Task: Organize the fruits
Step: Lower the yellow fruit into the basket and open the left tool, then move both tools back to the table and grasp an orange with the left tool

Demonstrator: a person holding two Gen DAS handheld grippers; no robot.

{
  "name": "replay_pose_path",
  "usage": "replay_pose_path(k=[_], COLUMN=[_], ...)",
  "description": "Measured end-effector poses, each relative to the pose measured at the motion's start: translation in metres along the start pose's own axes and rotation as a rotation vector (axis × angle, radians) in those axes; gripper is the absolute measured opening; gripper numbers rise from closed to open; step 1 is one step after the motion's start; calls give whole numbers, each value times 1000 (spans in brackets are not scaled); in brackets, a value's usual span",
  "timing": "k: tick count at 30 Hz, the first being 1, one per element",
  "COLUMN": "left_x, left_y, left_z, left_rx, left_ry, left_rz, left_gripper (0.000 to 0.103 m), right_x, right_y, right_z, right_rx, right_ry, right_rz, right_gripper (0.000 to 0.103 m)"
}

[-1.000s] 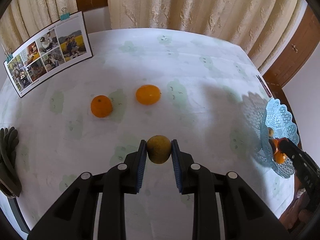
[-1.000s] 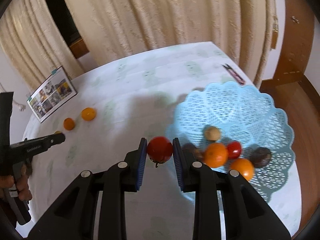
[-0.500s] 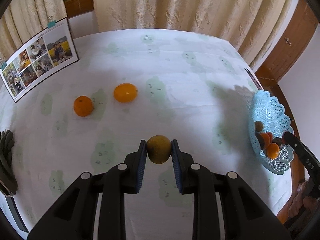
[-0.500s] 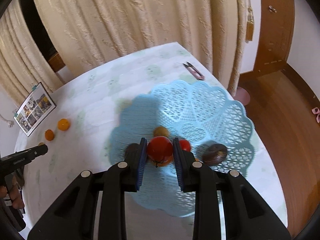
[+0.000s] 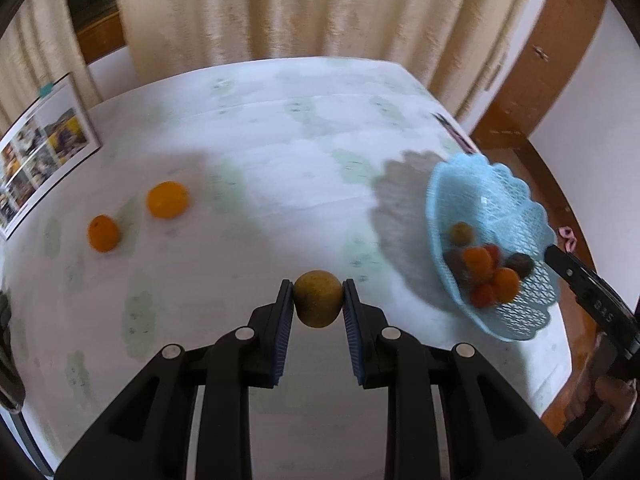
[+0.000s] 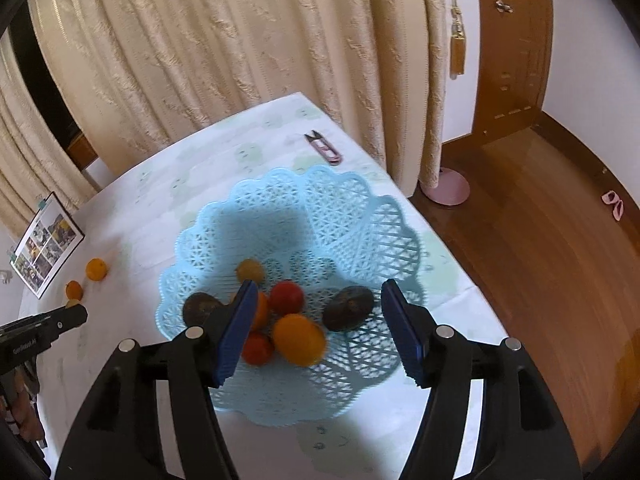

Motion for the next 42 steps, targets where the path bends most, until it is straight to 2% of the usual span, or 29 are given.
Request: replay_pose_path(k=[16,23,25,26,27,34,37,42], left_x=[101,128,128,126,124,86,65,22], left_y=[-21,-30,-31,-30,-29,-23,-19,-13], left_z=[-1,-2,-2,-3,-3,-5,-3,2], left_rx=[-36,-57,-58,-51,-44,-27,-21,-10], left_ry=[-183,-227,-220,-213,-206,-117,-77,7], left_rz=[114,157,156,148,143,96,73,24], left_gripper=[25,27,38,48,52,54,54,60], right_x=[42,51,52,52,51,31,15,-17], right_y=[9,12,12,12,11,8,8,4], right_z=[12,17,17,17,17,13,10,6], right_rx=[-4,-9,-8,-8,-7,-7,3,7], right_ry=[-54,-69,-71,-71,-71,-39,-16,39], right_rz=[42,57,58,58,57,30,14,-18], right_gripper=[66,66,66,67,67,67,78,79])
Point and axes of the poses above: each gripper's, at about its wrist camera, not at the fingertips, and y roughly against the way its jaws point, x to its right, z to its underside, the point moved 1 cm from there along -y, roughly the way its jaws point, and after that the axes turned 6 degrees about -x, right-handed, at the moved point
